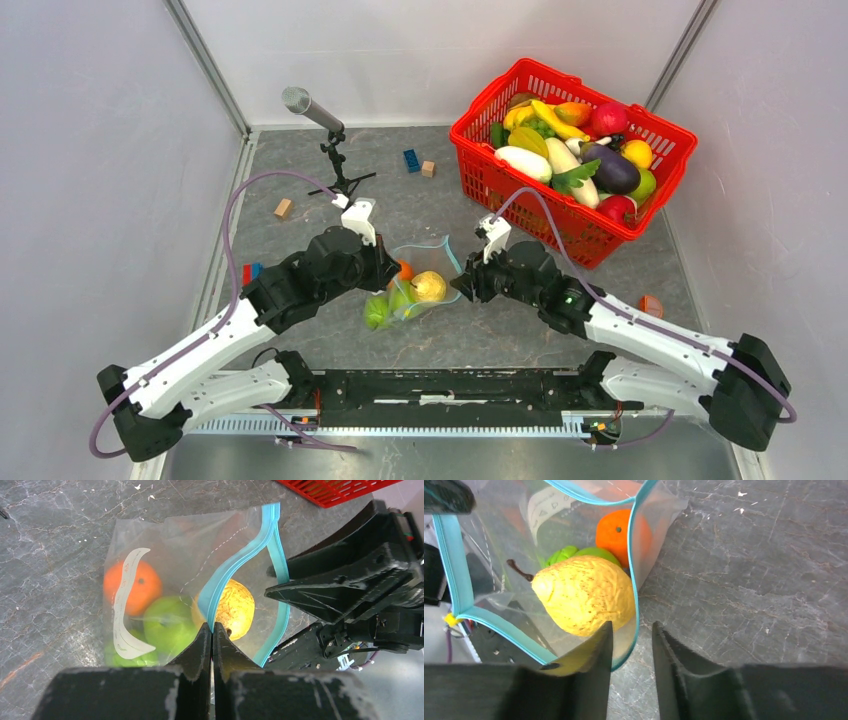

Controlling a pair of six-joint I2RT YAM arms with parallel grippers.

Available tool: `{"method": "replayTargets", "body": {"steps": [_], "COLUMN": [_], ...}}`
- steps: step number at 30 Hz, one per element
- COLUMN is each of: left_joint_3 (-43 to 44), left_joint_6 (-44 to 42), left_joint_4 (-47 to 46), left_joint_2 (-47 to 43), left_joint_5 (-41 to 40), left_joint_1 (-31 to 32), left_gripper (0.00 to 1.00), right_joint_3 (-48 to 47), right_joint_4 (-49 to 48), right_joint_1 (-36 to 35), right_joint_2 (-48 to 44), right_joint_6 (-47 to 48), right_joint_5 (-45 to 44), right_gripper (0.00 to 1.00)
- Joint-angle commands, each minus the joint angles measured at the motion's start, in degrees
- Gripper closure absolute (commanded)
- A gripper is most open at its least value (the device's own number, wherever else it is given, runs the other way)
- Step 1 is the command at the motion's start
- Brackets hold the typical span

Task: Place the food in the zip-top bag and seal the zipper
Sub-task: Adjust the zipper food storage bag at the center of the board.

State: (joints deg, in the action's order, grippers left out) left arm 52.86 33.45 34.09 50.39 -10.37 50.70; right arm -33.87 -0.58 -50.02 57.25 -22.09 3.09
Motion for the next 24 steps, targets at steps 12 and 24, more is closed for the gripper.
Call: {"method": "replayTargets", "body": {"steps": [12, 24], "left_joint_3": [5.0, 12.0], "left_joint_6": [-1.6, -8.0], "left_joint_4": [10.5, 14.8], "left_joint_2": [0.0, 2.6], "left_joint_5": [-13.3, 3.7], "left_joint_1": [-1.5, -3.4], "left_gripper": [0.98, 0.98], "right_joint_3": [-13.2, -33.5], "right_joint_4": [-12.8, 11.3], "right_joint_1": [-1.8, -3.5], "right_joint_2": [5.2, 16.8], "right_joint_6": [-4.7, 9.2], "right_joint_5": [6.4, 0.7], "right_gripper": [1.00, 1.00]}}
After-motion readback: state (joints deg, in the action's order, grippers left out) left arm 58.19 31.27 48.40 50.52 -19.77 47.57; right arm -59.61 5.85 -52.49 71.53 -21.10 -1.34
